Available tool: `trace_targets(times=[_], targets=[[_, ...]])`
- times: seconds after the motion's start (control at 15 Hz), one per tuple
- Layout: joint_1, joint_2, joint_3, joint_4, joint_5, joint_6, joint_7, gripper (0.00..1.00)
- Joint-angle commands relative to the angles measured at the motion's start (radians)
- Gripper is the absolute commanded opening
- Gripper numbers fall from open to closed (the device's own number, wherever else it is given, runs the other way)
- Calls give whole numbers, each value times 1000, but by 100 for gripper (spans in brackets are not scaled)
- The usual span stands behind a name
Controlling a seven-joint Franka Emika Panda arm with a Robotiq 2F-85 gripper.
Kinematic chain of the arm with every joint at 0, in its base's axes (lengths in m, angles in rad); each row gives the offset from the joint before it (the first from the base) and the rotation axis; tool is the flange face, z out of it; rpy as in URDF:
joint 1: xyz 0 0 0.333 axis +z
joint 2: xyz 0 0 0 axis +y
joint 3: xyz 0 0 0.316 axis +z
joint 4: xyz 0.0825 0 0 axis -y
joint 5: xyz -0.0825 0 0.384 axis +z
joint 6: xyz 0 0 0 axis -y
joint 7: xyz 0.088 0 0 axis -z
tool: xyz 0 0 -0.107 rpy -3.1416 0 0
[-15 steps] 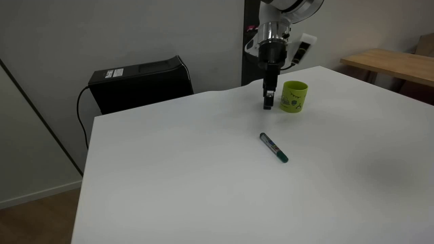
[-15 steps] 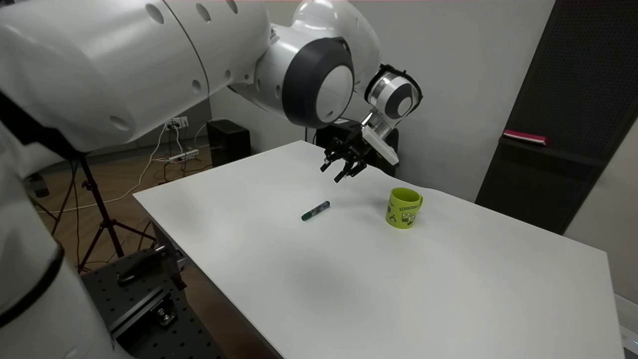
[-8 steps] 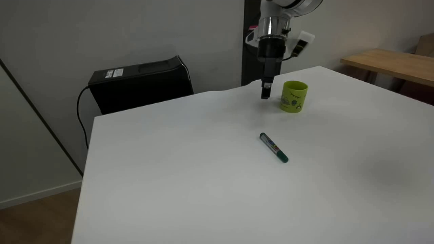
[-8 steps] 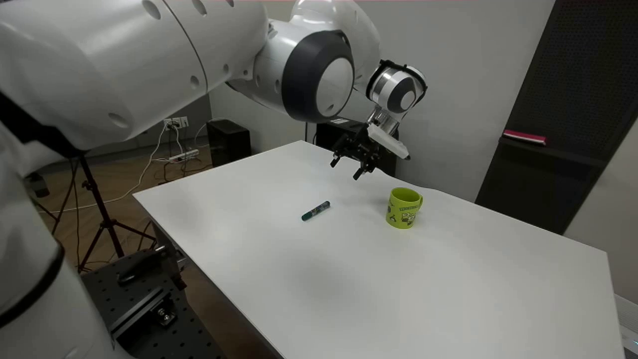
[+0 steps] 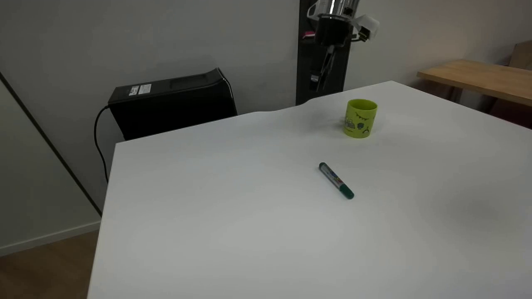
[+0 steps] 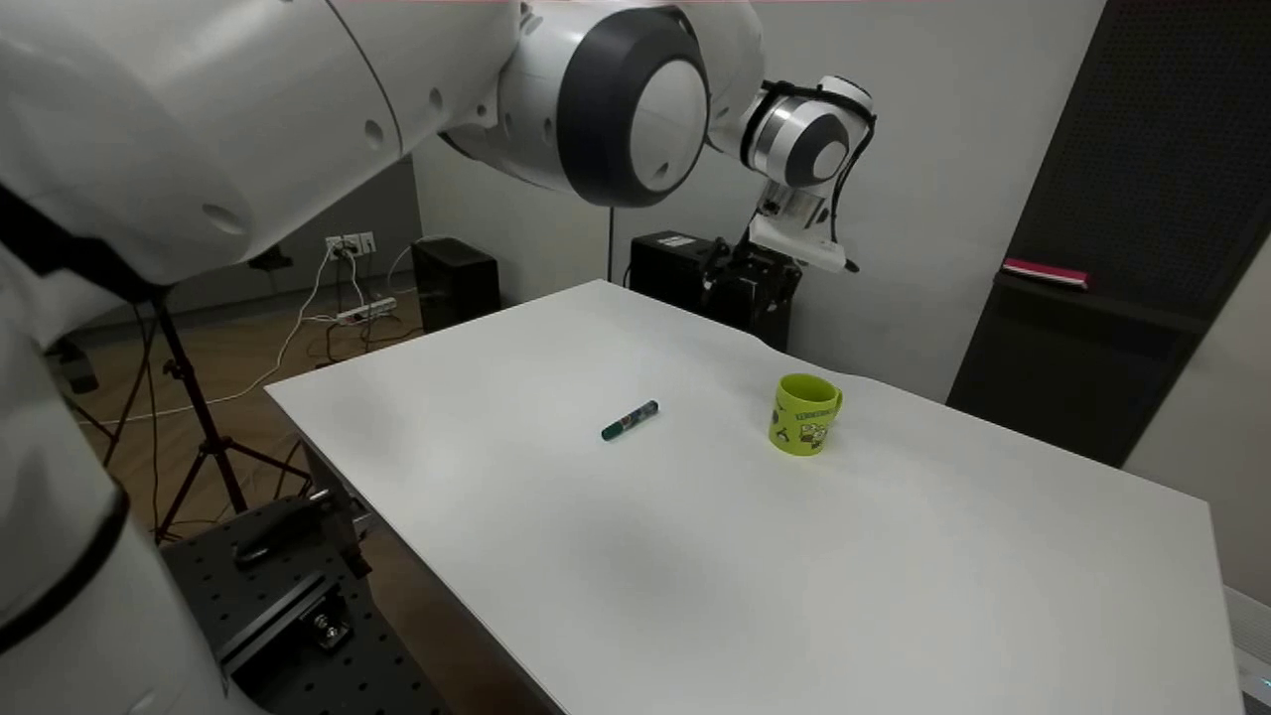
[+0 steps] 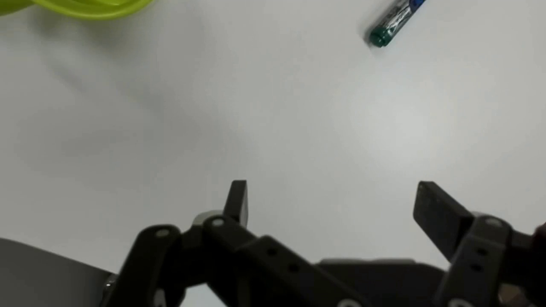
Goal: Take the marker from the cup and put it on the table
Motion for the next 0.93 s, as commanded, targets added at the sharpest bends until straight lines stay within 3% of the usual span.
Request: trace_targets(times=[0.0, 0.33, 0.53, 0.6, 0.87], targets=[[23, -63, -48, -61, -9, 96, 164, 100], [58, -92, -126, -92, -26, 213, 365, 100], [76, -118, -171, -119, -32, 197, 500, 100], [59, -60, -140, -50, -21, 207, 399, 100], [66, -79, -159, -73, -21, 205, 454, 100]])
